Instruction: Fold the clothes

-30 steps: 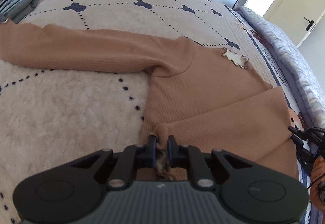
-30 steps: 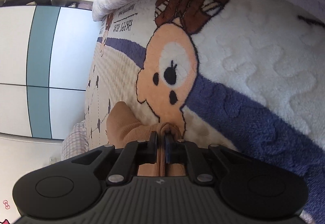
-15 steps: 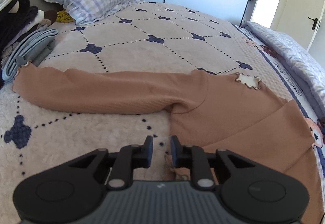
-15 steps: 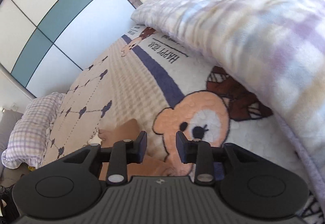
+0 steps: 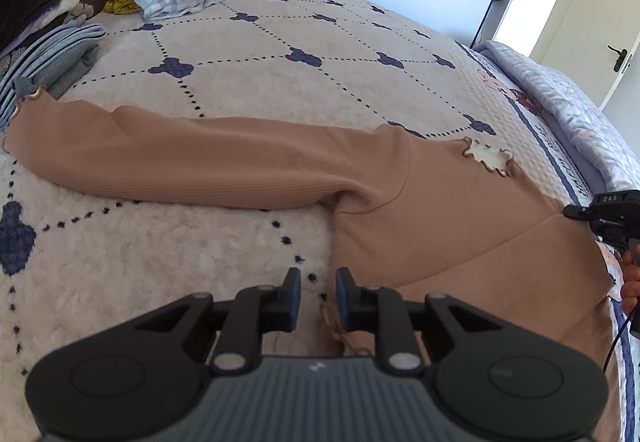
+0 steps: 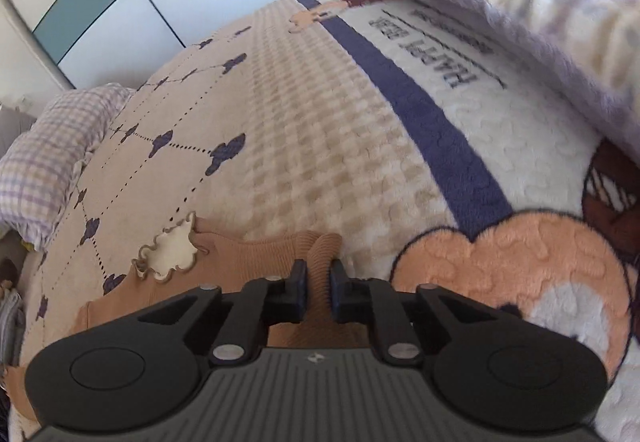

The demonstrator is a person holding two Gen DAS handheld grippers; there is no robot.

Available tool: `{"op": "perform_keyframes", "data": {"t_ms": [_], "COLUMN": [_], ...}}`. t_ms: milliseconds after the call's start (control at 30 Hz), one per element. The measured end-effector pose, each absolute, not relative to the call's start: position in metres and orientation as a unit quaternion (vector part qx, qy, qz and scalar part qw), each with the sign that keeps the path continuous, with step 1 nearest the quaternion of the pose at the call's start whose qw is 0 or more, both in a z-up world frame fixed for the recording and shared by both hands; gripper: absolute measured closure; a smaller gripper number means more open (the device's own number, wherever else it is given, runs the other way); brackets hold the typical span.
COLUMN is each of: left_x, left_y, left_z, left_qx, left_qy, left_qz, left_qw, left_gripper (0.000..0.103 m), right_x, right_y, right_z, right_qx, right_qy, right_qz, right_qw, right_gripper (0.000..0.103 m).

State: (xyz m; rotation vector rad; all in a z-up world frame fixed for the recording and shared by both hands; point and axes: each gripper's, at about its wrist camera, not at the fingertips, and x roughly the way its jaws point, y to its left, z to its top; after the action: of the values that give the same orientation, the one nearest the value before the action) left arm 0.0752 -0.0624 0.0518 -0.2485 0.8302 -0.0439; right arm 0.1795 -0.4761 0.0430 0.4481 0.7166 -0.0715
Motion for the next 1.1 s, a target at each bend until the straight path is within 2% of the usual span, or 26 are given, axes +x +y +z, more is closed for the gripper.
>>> {"op": "perform_keyframes", "data": {"t_ms": [133, 233, 267, 333, 467, 667, 767, 800, 867, 1033, 1100], "left_x": [0.075, 0.075, 0.075, 0.076, 0.076, 0.074, 0.072, 0.072, 0.074, 0.075, 0.074], "left_y": [-0.065, -0.067, -0.067, -0.067, -0.068, -0.081, -0.085, -0.085, -0.084, -0.086, -0.089], "left_z": [0.053, 0.051, 0.05, 0.05, 0.052, 0.051, 0.051, 0.051, 0.05, 0.049, 0.049], "left_qx": [-0.116, -0.111, -0.109, -0.107, -0.11, -0.094, -0.082, -0.08, -0.08, -0.073, -0.065], "left_qy": [0.399, 0.402, 0.402, 0.402, 0.399, 0.396, 0.393, 0.393, 0.394, 0.395, 0.393], "left_qz": [-0.023, -0.023, -0.022, -0.02, -0.021, -0.027, -0.029, -0.029, -0.026, -0.023, -0.023], "left_qw": [0.909, 0.909, 0.909, 0.909, 0.91, 0.913, 0.915, 0.916, 0.915, 0.916, 0.917], "left_gripper": [0.084, 0.084, 0.084, 0.084, 0.084, 0.084, 0.084, 0.083, 0.083, 0.083, 0.083], "right_x": [0.181, 0.2, 0.2, 0.189, 0.131, 0.08, 0.074, 0.074, 0.074, 0.076, 0.076], "right_y": [-0.445, -0.437, -0.441, -0.461, -0.492, -0.489, -0.483, -0.483, -0.485, -0.478, -0.484], "right_z": [0.06, 0.031, 0.029, 0.044, 0.071, 0.037, 0.014, 0.014, 0.016, 0.017, 0.014], "right_qx": [0.061, -0.033, -0.031, 0.044, 0.182, 0.243, 0.249, 0.248, 0.244, 0.191, 0.209], "right_qy": [0.306, 0.368, 0.372, 0.353, 0.29, 0.307, 0.319, 0.319, 0.328, 0.345, 0.349], "right_qz": [-0.006, -0.025, -0.029, -0.046, -0.078, -0.08, -0.072, -0.074, -0.076, -0.078, -0.078], "right_qw": [0.95, 0.929, 0.927, 0.933, 0.936, 0.917, 0.912, 0.912, 0.909, 0.916, 0.91], "right_gripper": [0.094, 0.093, 0.091, 0.087, 0.066, 0.066, 0.072, 0.08, 0.083, 0.083, 0.083]}}
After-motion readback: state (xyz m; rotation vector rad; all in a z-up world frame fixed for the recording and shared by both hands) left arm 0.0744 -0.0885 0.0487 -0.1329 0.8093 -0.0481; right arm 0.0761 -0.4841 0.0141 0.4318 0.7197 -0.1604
